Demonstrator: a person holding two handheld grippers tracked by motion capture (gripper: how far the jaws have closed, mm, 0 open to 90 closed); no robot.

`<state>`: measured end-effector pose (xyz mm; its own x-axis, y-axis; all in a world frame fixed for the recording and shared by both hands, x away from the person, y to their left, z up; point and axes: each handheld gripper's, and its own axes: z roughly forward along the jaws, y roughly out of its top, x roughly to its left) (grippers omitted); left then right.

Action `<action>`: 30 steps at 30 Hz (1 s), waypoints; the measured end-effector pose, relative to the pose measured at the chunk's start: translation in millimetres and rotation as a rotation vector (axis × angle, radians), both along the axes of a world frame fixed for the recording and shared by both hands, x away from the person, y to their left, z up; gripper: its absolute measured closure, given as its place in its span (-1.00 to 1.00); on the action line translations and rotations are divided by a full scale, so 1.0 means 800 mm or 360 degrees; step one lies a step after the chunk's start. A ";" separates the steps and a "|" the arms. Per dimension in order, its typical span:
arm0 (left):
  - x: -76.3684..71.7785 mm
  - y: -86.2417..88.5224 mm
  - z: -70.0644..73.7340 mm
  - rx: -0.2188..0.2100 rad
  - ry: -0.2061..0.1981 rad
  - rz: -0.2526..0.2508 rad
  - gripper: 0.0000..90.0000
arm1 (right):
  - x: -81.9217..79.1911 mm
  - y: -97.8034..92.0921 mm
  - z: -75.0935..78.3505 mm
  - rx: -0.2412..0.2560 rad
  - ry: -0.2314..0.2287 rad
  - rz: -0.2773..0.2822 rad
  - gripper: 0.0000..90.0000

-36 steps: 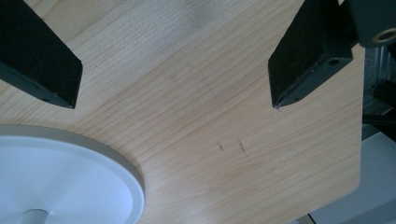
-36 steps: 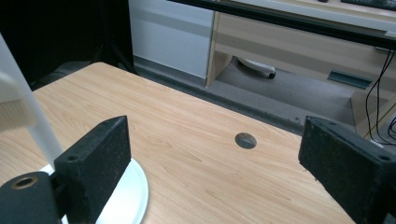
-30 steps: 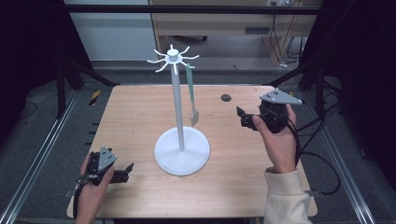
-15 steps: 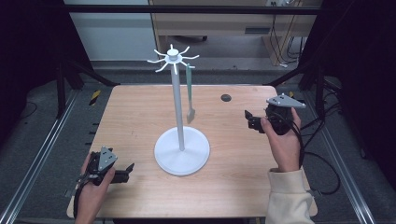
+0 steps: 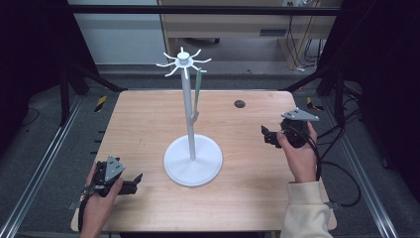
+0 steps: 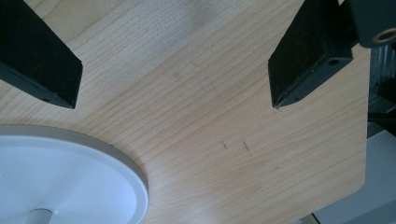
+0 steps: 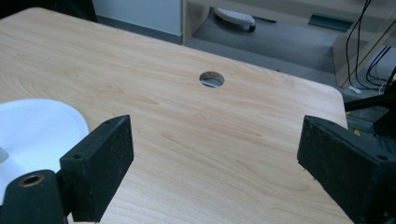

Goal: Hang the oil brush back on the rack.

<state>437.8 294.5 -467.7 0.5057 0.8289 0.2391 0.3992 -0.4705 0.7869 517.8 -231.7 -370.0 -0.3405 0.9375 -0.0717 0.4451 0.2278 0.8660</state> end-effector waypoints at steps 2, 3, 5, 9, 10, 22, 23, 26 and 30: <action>0.000 0.000 0.000 -0.0001 -0.0001 0.0001 -0.94 | 0.002 0.000 -0.009 -0.0008 0.0021 0.0005 -0.75; 0.000 0.001 0.000 -0.0002 0.0002 0.0000 -0.94 | 0.003 0.001 -0.015 -0.0013 0.0037 0.0018 -0.75; 0.001 0.001 0.000 -0.0003 -0.0002 0.0005 -0.94 | 0.006 0.003 -0.023 -0.0030 0.0062 0.0028 -0.75; 0.001 0.000 -0.001 -0.0003 -0.0008 0.0006 -0.94 | 0.012 0.007 -0.042 -0.0051 0.0110 0.0046 -0.75; 0.001 0.000 0.000 0.0001 -0.0008 0.0004 -0.94 | 0.013 0.008 -0.046 -0.0053 0.0121 0.0049 -0.75; 0.000 0.001 0.000 0.0001 -0.0003 0.0003 -0.94 | 0.023 0.013 -0.083 -0.0043 0.0242 0.0055 -0.74; 0.000 0.001 0.000 -0.0001 -0.0003 0.0002 -0.94 | 0.024 0.014 -0.086 -0.0040 0.0241 0.0063 -0.74; 0.000 0.000 0.000 0.0004 -0.0002 0.0000 -0.94 | 0.025 0.019 -0.093 -0.0025 0.0251 0.0087 -0.74; 0.000 0.000 0.000 0.0002 -0.0005 -0.0002 -0.94 | 0.028 0.023 -0.102 -0.0013 0.0281 0.0105 -0.74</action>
